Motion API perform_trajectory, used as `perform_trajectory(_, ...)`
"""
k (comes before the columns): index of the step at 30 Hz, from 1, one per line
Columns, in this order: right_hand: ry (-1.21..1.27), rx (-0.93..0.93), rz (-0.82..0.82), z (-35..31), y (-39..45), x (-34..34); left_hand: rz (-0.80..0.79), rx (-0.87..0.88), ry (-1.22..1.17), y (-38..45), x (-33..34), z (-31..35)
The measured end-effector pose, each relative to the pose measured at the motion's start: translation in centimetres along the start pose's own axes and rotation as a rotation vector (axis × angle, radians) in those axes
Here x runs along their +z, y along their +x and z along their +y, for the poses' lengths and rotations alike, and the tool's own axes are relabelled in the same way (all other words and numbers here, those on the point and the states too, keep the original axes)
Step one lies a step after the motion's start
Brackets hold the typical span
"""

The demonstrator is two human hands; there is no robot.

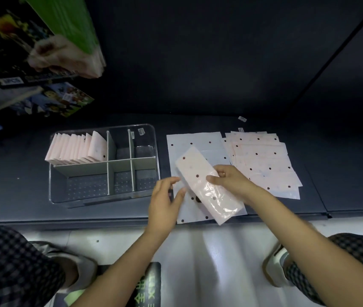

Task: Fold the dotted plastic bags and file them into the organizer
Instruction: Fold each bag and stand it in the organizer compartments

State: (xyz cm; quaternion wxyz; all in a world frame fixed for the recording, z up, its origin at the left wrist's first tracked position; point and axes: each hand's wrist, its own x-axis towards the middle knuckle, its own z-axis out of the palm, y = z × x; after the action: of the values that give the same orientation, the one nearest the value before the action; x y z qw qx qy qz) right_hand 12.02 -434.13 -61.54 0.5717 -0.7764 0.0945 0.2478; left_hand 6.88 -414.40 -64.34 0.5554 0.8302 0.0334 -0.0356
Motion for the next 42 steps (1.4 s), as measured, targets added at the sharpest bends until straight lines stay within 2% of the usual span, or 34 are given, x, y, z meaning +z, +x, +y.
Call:
perform_trajectory(3, 0.333, 0.02, 0.016, -0.2, -2.7, 1.0, -0.148, -0.374, -0.407, 0.3, 0.1, 2.7)
perform_trajectory(5, 0.384, 0.005, 0.005, -0.6, -3.8, 2.1, -0.201, -0.443, -0.556, -0.1, -0.3, 4.0)
perform_trajectory(8, 0.325, -0.03, 0.0, -1.5, -5.4, 3.3, -0.167, -0.402, -0.615, -1.0, -1.6, 4.9)
perform_trajectory(11, 0.264, -0.07, 0.007, -2.5, -6.8, 3.6, -0.154, -0.374, -0.555, -1.4, -3.0, 5.4)
perform_trajectory(16, 0.222, -0.1, 0.079, -3.5, -8.2, 3.3, -0.279, -0.316, -0.49, -1.6, -5.0, 6.0)
perform_trajectory(26, 0.398, -0.21, -0.014, -4.9, -9.2, 3.0, -0.288, -0.219, -0.644, -1.2, -7.2, 6.5)
perform_trajectory(31, 0.312, -0.249, 0.069, -5.1, -9.2, 3.3, -0.315, -0.166, -0.625, -0.9, -7.5, 6.5)
perform_trajectory(37, 0.234, -0.35, 0.136, -5.1, -9.1, 4.0, -0.253, -0.268, -0.704, -1.0, -7.0, 6.8)
perform_trajectory(42, 0.17, -0.376, 0.168, -5.3, -9.1, 4.3, -0.176, -0.32, -0.549, -1.2, -5.8, 6.6)
